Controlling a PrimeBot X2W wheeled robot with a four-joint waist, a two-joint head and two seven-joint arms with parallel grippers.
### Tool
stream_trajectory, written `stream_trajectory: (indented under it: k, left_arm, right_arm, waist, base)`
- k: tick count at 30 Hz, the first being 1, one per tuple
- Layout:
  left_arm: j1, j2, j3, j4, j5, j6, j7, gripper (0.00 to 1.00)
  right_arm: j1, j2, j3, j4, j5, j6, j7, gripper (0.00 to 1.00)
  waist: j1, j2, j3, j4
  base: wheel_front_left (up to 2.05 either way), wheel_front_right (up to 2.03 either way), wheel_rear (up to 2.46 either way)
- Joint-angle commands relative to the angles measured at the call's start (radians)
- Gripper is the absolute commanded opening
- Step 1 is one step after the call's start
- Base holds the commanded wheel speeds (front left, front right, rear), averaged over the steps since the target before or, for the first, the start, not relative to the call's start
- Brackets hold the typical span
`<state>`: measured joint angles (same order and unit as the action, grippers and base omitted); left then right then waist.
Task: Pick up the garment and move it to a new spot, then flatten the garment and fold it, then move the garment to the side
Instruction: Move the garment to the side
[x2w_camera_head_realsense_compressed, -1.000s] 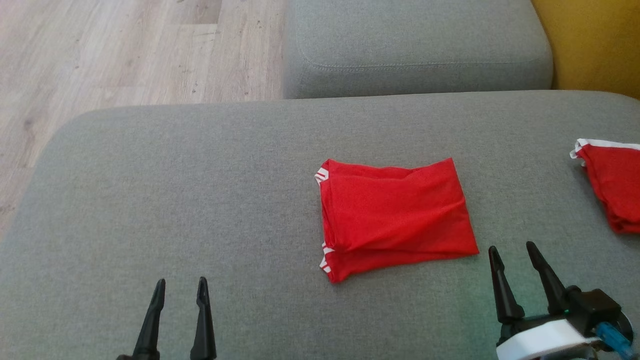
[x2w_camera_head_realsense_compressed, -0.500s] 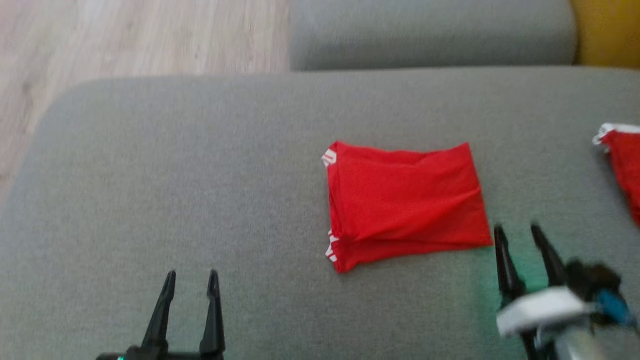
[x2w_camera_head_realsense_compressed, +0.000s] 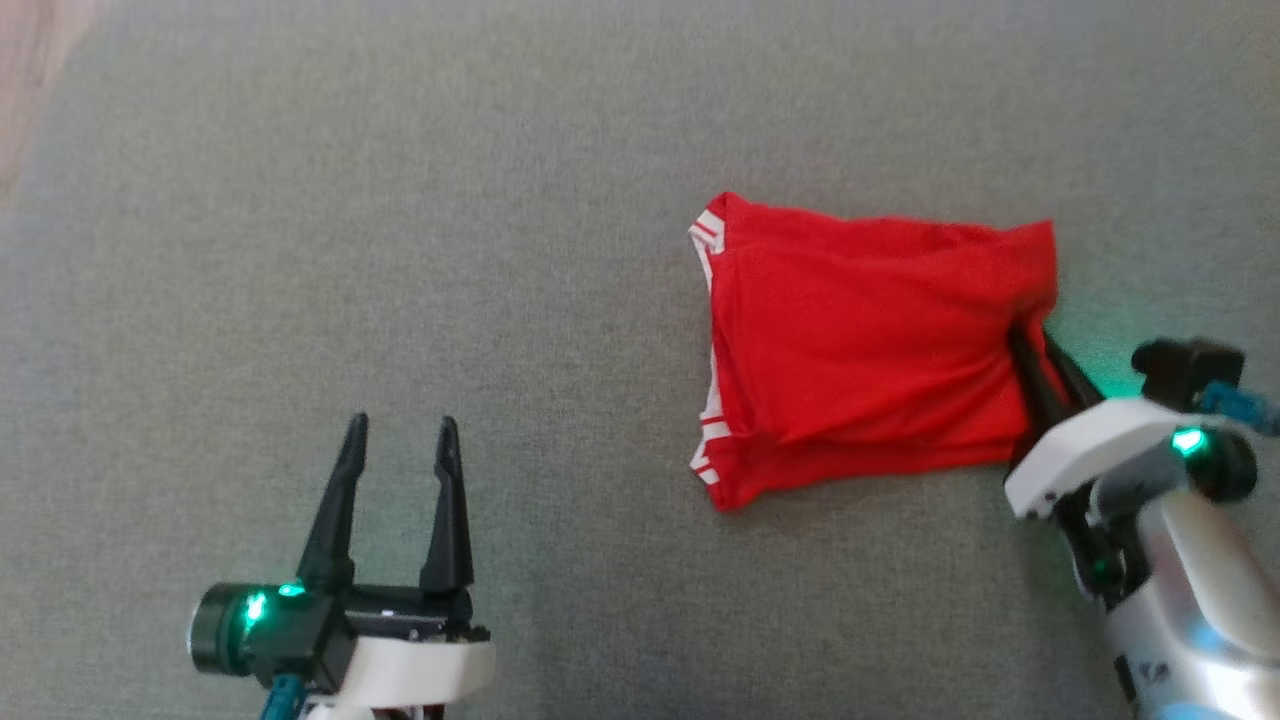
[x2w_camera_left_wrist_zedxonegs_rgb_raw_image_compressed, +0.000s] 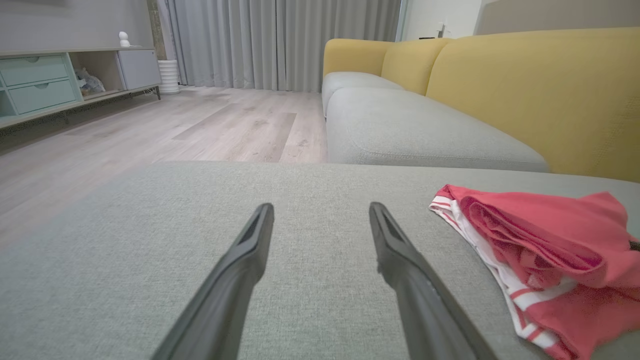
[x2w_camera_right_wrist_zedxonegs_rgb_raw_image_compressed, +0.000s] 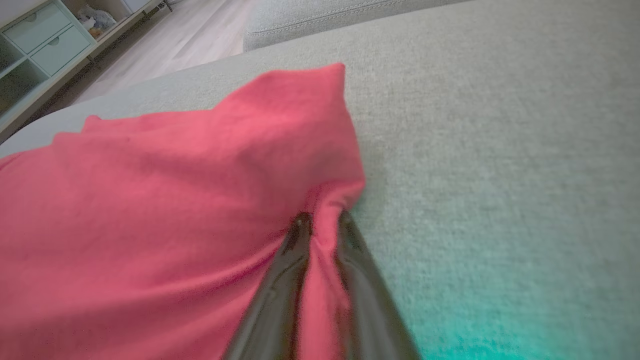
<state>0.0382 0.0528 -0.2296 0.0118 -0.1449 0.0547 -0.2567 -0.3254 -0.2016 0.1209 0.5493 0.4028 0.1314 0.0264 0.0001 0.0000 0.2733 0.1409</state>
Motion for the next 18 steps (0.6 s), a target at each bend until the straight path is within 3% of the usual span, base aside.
stream_trajectory:
  k: [1, 5, 10, 15, 18]
  left_arm:
    - [-0.034, -0.003, 0.028, -0.045, -0.006, 0.013, -0.005, 1.00]
    - [-0.057, -0.003, 0.028, -0.079, -0.004, 0.014, -0.005, 1.00]
    - [-0.112, -0.003, 0.015, -0.088, 0.017, 0.005, -0.005, 1.00]
    - [-0.181, -0.003, 0.013, -0.079, 0.039, -0.016, -0.005, 1.00]
    - [-0.218, -0.003, 0.012, -0.071, 0.047, -0.029, -0.005, 1.00]
  right_arm:
    - [-0.027, -0.021, 0.021, -0.033, -0.004, -0.001, -0.016, 0.00]
    - [-0.061, -0.099, 0.007, -0.104, -0.042, -0.001, -0.018, 0.00]
    - [-0.085, -0.266, -0.064, -0.238, -0.065, -0.001, 0.050, 0.00]
    - [-0.052, -0.448, -0.195, -0.404, -0.053, -0.001, 0.157, 0.00]
    - [-0.020, -0.520, -0.305, -0.495, -0.049, -0.001, 0.221, 0.00]
  waist:
    - [-0.0001, 0.0000, 0.037, -0.005]
    - [-0.0001, 0.0000, 0.091, -0.053]
    - [-0.0001, 0.0000, 0.173, -0.118]
    - [-0.0001, 0.0000, 0.252, -0.169]
    - [-0.0001, 0.0000, 0.286, -0.192]
  base:
    - [0.00, 0.00, 0.00]
    - [0.00, 0.00, 0.00]
    - [0.00, 0.00, 0.00]
    - [0.00, 0.00, 0.00]
    - [0.00, 0.00, 0.00]
